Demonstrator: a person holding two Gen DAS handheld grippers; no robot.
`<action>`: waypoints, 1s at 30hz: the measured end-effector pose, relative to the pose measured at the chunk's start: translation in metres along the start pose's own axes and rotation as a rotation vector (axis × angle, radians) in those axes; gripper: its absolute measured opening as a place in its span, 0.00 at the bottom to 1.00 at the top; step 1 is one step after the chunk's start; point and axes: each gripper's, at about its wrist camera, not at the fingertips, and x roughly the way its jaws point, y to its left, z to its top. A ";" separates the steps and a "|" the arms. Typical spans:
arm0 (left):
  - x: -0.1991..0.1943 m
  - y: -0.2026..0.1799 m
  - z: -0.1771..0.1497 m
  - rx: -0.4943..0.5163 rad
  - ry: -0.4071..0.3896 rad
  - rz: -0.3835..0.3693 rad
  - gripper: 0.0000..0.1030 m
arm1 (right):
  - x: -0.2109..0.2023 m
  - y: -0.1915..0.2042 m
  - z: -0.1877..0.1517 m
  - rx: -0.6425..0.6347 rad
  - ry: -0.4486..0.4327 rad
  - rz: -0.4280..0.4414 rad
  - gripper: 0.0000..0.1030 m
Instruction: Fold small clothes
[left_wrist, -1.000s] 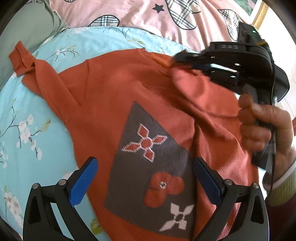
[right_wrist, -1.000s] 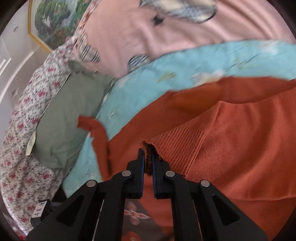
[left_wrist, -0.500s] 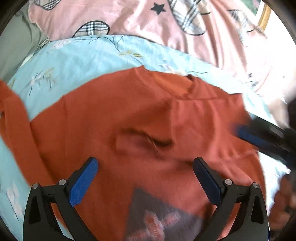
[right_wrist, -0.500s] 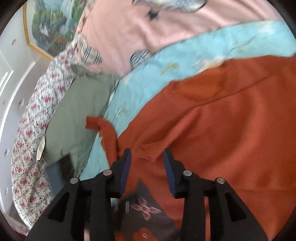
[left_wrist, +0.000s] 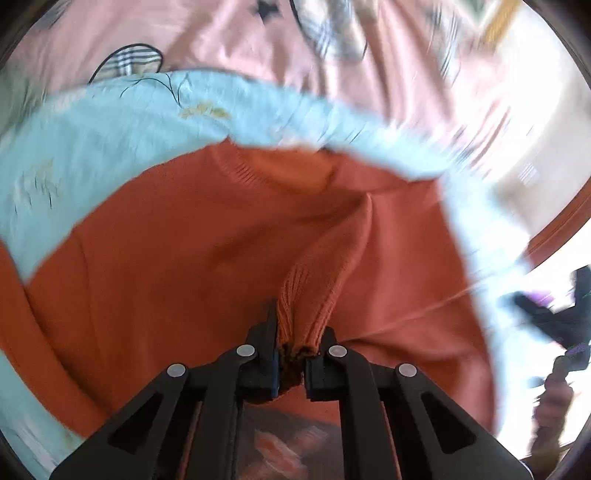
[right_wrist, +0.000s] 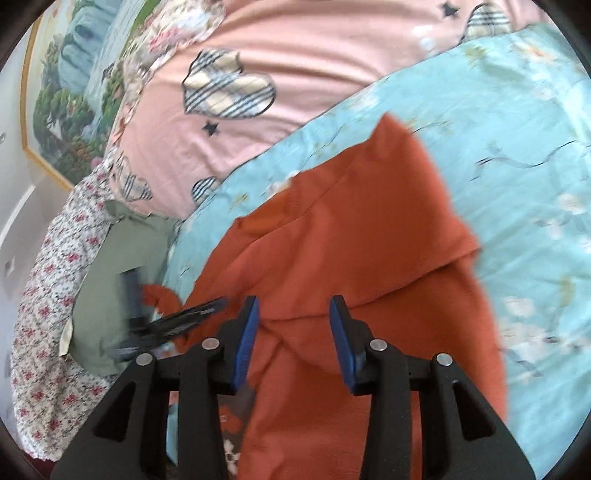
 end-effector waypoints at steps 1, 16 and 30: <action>-0.009 0.009 -0.004 -0.031 -0.014 -0.036 0.07 | -0.004 -0.006 0.002 0.001 -0.014 -0.032 0.40; -0.022 0.090 -0.019 -0.321 -0.006 -0.151 0.07 | 0.079 -0.056 0.079 -0.082 0.080 -0.297 0.42; -0.020 0.123 -0.029 -0.415 0.002 -0.082 0.08 | 0.110 -0.069 0.078 -0.061 0.149 -0.258 0.45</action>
